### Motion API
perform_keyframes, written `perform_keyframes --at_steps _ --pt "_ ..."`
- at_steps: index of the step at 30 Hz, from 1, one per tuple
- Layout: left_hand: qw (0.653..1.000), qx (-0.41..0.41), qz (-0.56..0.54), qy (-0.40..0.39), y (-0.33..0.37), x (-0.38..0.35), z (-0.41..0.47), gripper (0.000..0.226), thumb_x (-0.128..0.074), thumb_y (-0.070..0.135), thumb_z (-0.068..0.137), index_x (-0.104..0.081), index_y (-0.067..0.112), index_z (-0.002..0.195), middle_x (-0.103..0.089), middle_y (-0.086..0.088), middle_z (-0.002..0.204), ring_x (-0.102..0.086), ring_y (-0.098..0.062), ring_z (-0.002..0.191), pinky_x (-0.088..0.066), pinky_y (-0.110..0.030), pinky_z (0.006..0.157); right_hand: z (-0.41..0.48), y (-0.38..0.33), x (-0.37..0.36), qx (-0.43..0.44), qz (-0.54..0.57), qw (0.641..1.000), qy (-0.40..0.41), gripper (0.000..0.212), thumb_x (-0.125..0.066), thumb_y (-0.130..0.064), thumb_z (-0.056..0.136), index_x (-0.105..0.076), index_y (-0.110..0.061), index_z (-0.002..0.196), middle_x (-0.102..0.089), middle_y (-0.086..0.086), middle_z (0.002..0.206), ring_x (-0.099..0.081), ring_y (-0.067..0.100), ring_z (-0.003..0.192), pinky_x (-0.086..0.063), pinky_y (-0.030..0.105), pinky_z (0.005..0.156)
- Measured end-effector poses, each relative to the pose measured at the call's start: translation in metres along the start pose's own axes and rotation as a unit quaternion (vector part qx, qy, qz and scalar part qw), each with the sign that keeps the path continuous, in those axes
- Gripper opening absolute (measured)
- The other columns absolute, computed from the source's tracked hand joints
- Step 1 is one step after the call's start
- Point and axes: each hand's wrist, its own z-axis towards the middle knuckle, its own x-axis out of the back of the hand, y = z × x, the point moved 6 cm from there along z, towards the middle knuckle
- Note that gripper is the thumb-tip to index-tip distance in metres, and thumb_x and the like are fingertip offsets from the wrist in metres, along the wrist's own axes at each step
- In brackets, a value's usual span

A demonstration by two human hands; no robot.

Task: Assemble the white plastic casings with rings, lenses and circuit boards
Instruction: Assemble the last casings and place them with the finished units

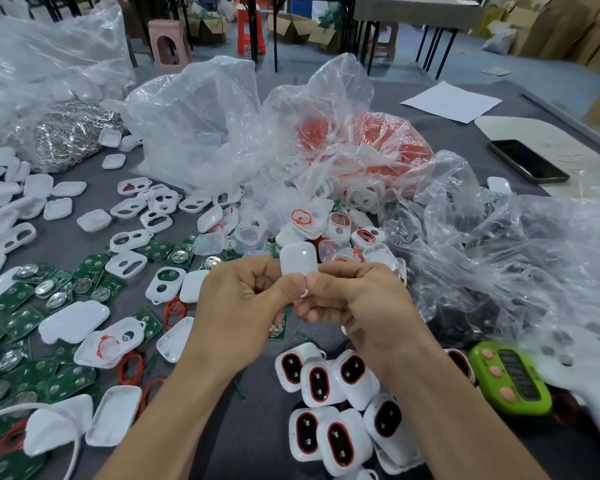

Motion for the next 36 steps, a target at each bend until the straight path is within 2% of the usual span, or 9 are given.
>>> perform_keyframes --at_steps 3,6,9,16,23,28,31,33,36 --pt "0.998 -0.015 0.058 0.031 0.0 0.001 -0.001 0.037 -0.081 0.025 0.085 -0.059 0.022 0.056 -0.051 0.009 0.045 -0.04 -0.002 0.043 -0.033 -0.016 0.046 0.001 0.002 -0.001 0.007 -0.019 1.0 0.009 0.01 -0.067 -0.004 0.094 -0.077 -0.004 0.092 -0.077 0.02 0.088 -0.075 0.025 0.075 -0.063 0.032 0.068" --pt "0.992 -0.034 0.114 0.052 0.002 0.0 -0.002 0.039 -0.079 0.031 0.08 -0.052 0.019 0.054 -0.047 0.01 0.045 -0.038 -0.004 0.045 -0.029 -0.016 0.046 0.0 -0.006 -0.001 0.09 -0.101 0.991 0.024 0.021 -0.068 -0.003 0.092 -0.076 -0.012 0.109 -0.079 0.011 0.095 -0.074 0.019 0.086 -0.062 0.032 0.081" --pt "0.981 -0.062 0.174 0.054 0.003 0.001 -0.005 0.039 -0.077 0.036 0.078 -0.049 0.017 0.058 -0.047 0.004 0.049 -0.037 -0.006 0.046 -0.031 -0.02 0.045 -0.002 -0.011 -0.004 0.116 -0.126 0.985 0.002 0.024 -0.067 0.006 0.09 -0.077 -0.013 0.102 -0.079 0.007 0.09 -0.072 0.016 0.084 -0.06 0.031 0.079" --pt "0.963 -0.094 0.236 0.095 0.015 0.002 -0.013 0.043 -0.053 0.054 0.088 -0.043 0.025 0.059 -0.052 0.009 0.06 -0.05 -0.014 0.056 -0.033 -0.026 0.052 -0.003 -0.002 -0.01 0.008 0.056 0.995 -0.084 0.017 -0.071 -0.012 0.08 -0.071 -0.013 0.097 -0.068 0.014 0.096 -0.062 0.029 0.091 -0.052 0.055 0.096" --pt "0.951 -0.155 0.248 0.096 0.026 -0.004 -0.017 0.045 -0.054 0.046 0.088 -0.045 0.017 0.055 -0.038 0.005 0.045 -0.043 -0.018 0.049 -0.032 -0.028 0.047 -0.002 0.0 -0.013 -0.001 0.099 0.989 -0.112 0.012 -0.067 -0.01 0.081 -0.06 -0.005 0.089 -0.062 0.011 0.085 -0.063 0.019 0.076 -0.058 0.033 0.077" --pt "0.911 -0.203 0.33 0.138 0.031 -0.003 -0.015 0.046 -0.062 0.043 0.089 -0.04 0.023 0.054 -0.032 0.009 0.043 -0.036 -0.012 0.04 -0.03 -0.028 0.043 -0.002 0.002 -0.012 0.017 0.022 0.999 -0.044 0.012 -0.068 -0.013 0.09 -0.07 -0.006 0.1 -0.073 0.015 0.089 -0.071 0.022 0.083 -0.056 0.049 0.093" --pt "0.89 -0.237 0.361 0.148 0.028 -0.009 -0.015 0.046 -0.079 0.035 0.081 -0.044 0.021 0.054 -0.039 0.007 0.044 -0.041 -0.016 0.04 -0.03 -0.027 0.043 -0.003 0.008 -0.019 0.011 0.015 0.999 -0.036 0.021 -0.063 -0.014 0.098 -0.069 -0.006 0.117 -0.076 0.016 0.094 -0.074 0.022 0.085 -0.064 0.04 0.079" --pt "0.904 -0.218 0.346 0.123 0.022 -0.013 -0.014 0.047 -0.087 0.037 0.073 -0.044 0.023 0.059 -0.039 0.008 0.046 -0.041 -0.011 0.043 -0.033 -0.026 0.044 -0.002 0.007 -0.019 -0.004 0.038 0.999 -0.037 0.02 -0.058 -0.007 0.1 -0.069 -0.005 0.117 -0.076 0.013 0.093 -0.074 0.018 0.079 -0.062 0.031 0.07" --pt "0.966 -0.086 0.216 0.113 0.01 -0.006 -0.011 0.044 -0.082 0.056 0.06 -0.046 0.031 0.065 -0.051 0.009 0.053 -0.047 -0.007 0.05 -0.036 -0.02 0.048 0.002 0.003 -0.01 -0.027 0.098 0.994 -0.044 0.03 -0.045 0.004 0.102 -0.073 -0.005 0.111 -0.076 0.017 0.099 -0.074 0.023 0.083 -0.064 0.033 0.074"
